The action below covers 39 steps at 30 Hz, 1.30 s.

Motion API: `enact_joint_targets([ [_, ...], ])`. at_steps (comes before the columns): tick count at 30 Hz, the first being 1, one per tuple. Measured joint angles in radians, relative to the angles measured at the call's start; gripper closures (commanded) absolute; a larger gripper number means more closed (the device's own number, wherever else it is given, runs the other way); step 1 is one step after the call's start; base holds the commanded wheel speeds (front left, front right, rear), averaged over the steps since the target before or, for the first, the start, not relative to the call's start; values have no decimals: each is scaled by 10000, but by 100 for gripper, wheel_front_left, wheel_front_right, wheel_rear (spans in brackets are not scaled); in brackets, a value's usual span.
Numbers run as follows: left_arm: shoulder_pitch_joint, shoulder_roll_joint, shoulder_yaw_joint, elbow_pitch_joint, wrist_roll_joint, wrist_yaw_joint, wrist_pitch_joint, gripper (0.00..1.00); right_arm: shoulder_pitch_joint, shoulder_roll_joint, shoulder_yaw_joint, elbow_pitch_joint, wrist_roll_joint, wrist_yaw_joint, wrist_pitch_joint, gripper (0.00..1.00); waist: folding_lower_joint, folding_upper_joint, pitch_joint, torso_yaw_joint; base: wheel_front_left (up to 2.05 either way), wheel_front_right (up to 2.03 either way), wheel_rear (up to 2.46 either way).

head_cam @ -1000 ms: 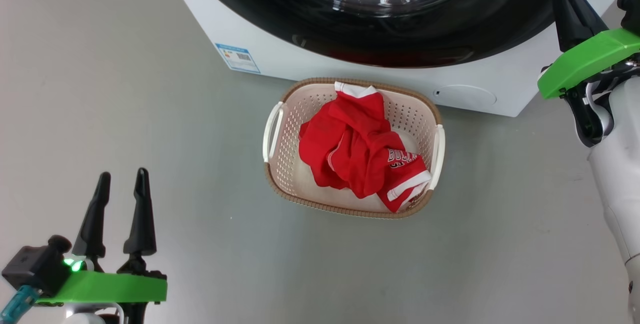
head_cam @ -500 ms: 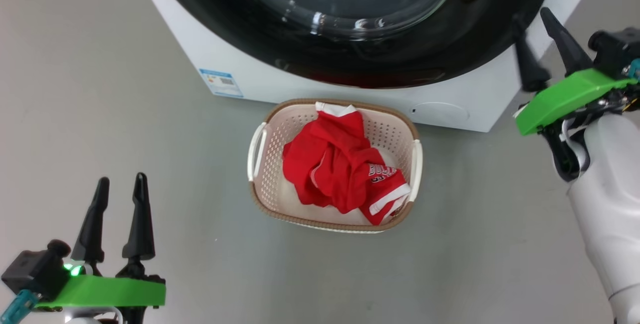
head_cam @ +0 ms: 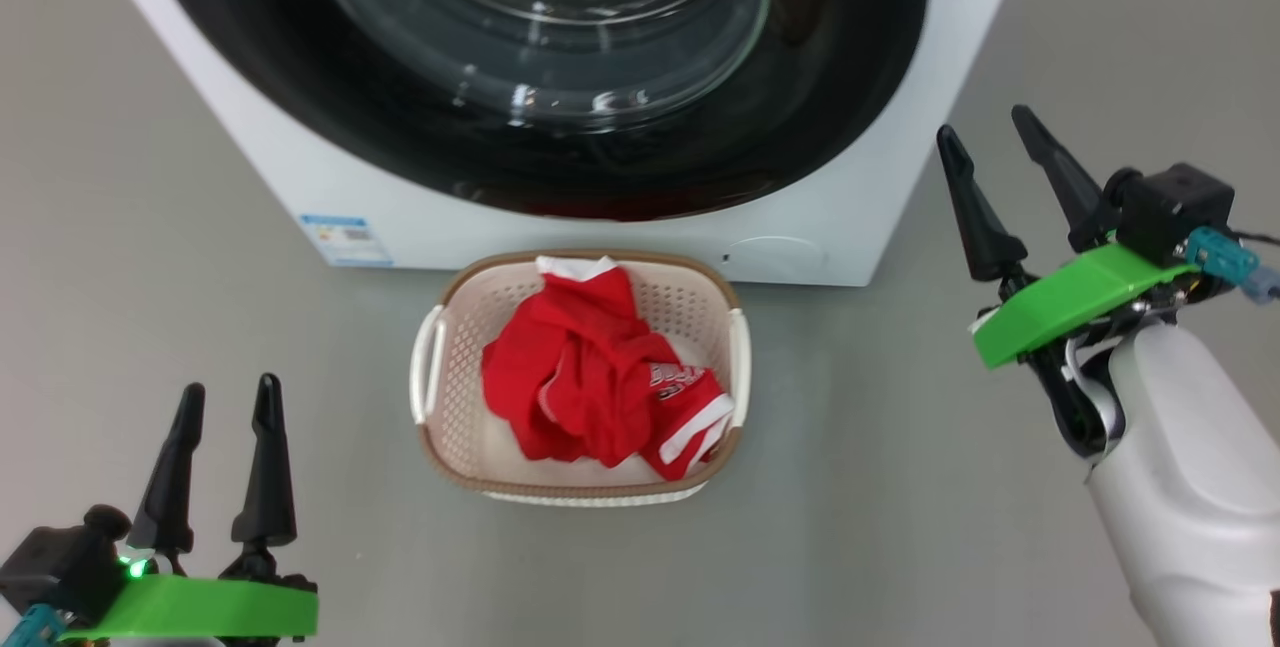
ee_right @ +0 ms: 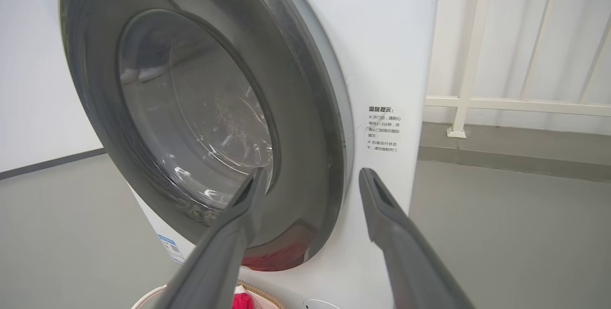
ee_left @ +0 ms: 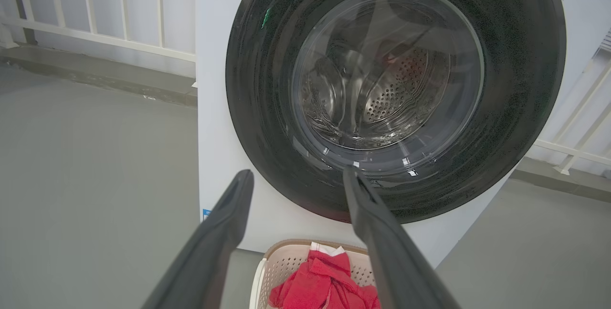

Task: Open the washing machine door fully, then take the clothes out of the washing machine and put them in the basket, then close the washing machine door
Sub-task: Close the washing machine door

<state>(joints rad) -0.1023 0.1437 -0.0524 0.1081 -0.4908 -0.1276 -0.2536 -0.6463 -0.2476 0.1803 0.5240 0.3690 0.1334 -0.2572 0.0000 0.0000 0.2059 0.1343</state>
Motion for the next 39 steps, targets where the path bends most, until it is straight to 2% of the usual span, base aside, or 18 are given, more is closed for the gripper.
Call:
enact_joint_targets([
  [10,327,136,-12,-104,-25,-2,0,0,1269,343,-84,-813,33,0,0,0,0,0,-445,-975,0,0,0],
  [17,376,249,-59,-148,-54,0,0,0,2029,527,-314,-1317,13,0,0,0,0,0,-748,-1411,0,0,0],
  [30,612,351,-142,-280,-54,12,2,0,3134,815,-637,-1877,-73,0,0,0,0,0,-1158,-1788,0,0,0],
  [39,651,382,-184,-368,-54,92,13,0,3295,869,-848,-2029,-173,0,0,0,0,0,-1232,-1840,0,0,0],
])
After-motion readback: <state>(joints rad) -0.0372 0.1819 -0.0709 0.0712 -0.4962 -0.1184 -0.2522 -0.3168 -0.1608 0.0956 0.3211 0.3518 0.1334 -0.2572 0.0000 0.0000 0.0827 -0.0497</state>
